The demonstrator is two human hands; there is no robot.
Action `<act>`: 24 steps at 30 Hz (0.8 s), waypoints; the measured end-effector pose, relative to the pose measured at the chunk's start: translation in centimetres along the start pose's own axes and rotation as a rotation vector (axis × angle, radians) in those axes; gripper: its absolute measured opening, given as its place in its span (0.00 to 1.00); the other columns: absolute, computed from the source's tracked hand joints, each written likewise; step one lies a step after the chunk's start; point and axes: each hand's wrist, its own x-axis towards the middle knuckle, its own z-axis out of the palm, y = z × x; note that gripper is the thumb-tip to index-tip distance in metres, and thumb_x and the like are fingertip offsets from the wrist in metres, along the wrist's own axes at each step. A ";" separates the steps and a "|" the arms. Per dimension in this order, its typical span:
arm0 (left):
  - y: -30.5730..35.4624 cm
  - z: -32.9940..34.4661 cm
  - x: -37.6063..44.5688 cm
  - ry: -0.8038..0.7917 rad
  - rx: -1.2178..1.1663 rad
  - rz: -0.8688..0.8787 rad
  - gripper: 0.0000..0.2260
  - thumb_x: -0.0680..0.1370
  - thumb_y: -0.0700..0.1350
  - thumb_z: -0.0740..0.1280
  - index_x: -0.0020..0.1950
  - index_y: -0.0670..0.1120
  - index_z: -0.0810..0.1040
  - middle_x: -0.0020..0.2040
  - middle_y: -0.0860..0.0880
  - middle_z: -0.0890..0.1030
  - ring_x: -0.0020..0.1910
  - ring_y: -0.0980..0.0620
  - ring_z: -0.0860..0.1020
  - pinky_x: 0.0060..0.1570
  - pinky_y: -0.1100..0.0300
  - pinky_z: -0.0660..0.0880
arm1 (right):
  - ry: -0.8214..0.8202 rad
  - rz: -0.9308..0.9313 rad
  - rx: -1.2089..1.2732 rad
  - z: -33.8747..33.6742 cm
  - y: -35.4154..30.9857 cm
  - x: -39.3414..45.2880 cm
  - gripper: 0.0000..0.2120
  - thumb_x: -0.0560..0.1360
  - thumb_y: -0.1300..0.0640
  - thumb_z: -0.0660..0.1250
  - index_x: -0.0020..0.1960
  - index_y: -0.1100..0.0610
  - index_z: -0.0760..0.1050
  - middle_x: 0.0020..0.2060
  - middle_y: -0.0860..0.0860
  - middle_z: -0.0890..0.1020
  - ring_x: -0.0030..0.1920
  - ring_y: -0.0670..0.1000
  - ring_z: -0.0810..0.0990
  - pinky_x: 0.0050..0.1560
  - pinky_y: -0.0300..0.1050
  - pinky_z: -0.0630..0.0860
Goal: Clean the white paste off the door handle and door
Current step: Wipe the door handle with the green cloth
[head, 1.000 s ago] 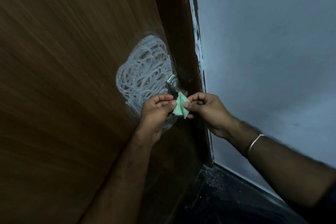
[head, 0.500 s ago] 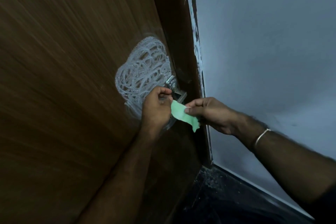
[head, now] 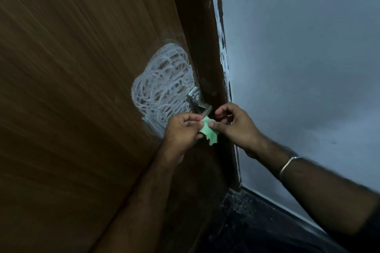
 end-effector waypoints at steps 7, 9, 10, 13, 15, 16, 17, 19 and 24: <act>-0.6 0.6 0.9 0.230 0.120 0.059 0.05 0.79 0.43 0.70 0.49 0.53 0.81 0.44 0.54 0.84 0.44 0.58 0.82 0.37 0.64 0.76 | 0.058 0.049 0.009 0.6 0.1 1.5 0.08 0.72 0.66 0.73 0.45 0.55 0.80 0.40 0.52 0.84 0.41 0.50 0.83 0.39 0.40 0.81; -1.0 0.6 0.8 0.268 0.258 0.072 0.04 0.79 0.45 0.69 0.52 0.54 0.79 0.48 0.55 0.81 0.46 0.60 0.79 0.38 0.65 0.73 | 0.283 -0.180 -0.281 1.1 -0.5 2.8 0.06 0.72 0.63 0.73 0.43 0.52 0.79 0.39 0.48 0.83 0.39 0.47 0.81 0.39 0.39 0.79; -1.4 0.6 0.8 0.250 0.313 0.063 0.05 0.79 0.45 0.68 0.54 0.53 0.78 0.49 0.55 0.81 0.46 0.61 0.78 0.38 0.66 0.71 | 0.341 -0.300 -0.381 1.6 -0.8 3.4 0.05 0.73 0.63 0.71 0.44 0.53 0.80 0.40 0.48 0.82 0.40 0.47 0.81 0.40 0.40 0.78; -2.0 0.9 0.4 0.157 0.471 -0.006 0.12 0.79 0.44 0.68 0.62 0.51 0.77 0.54 0.53 0.80 0.44 0.60 0.76 0.35 0.69 0.66 | 0.366 -0.461 -0.587 3.5 -1.2 5.8 0.04 0.74 0.64 0.66 0.45 0.59 0.79 0.43 0.55 0.82 0.44 0.55 0.80 0.46 0.47 0.77; -2.1 1.0 0.1 0.132 0.531 -0.020 0.15 0.80 0.44 0.67 0.66 0.51 0.76 0.51 0.55 0.78 0.40 0.61 0.74 0.33 0.70 0.64 | 0.378 -0.416 -0.600 4.6 -1.5 7.3 0.06 0.75 0.63 0.65 0.48 0.61 0.79 0.46 0.57 0.82 0.47 0.58 0.80 0.51 0.51 0.78; -2.0 0.9 -0.1 0.121 0.544 -0.018 0.16 0.80 0.43 0.66 0.68 0.50 0.75 0.49 0.56 0.78 0.38 0.62 0.74 0.32 0.70 0.65 | 0.397 -0.397 -0.573 5.0 -1.5 7.7 0.07 0.75 0.63 0.64 0.50 0.61 0.80 0.48 0.58 0.82 0.49 0.58 0.80 0.53 0.52 0.78; -1.9 0.9 -0.3 0.105 0.555 -0.016 0.17 0.80 0.43 0.66 0.69 0.50 0.75 0.49 0.55 0.78 0.39 0.62 0.74 0.34 0.70 0.65 | 0.419 -0.395 -0.543 5.3 -1.4 7.9 0.08 0.75 0.63 0.64 0.52 0.61 0.80 0.49 0.58 0.82 0.49 0.58 0.81 0.54 0.51 0.77; -1.4 0.6 -0.6 0.074 0.610 -0.012 0.16 0.80 0.43 0.65 0.68 0.50 0.76 0.53 0.52 0.80 0.44 0.58 0.76 0.41 0.66 0.68 | 0.427 -0.467 -0.519 6.0 -0.7 7.1 0.09 0.76 0.61 0.65 0.53 0.62 0.81 0.49 0.59 0.83 0.50 0.57 0.81 0.55 0.49 0.77; -0.8 0.5 -1.0 0.076 0.628 -0.005 0.15 0.80 0.43 0.64 0.67 0.51 0.77 0.58 0.50 0.80 0.56 0.52 0.78 0.53 0.57 0.74 | 0.434 -0.448 -0.336 6.5 0.3 6.4 0.08 0.75 0.62 0.69 0.52 0.63 0.83 0.47 0.59 0.85 0.48 0.54 0.82 0.55 0.46 0.77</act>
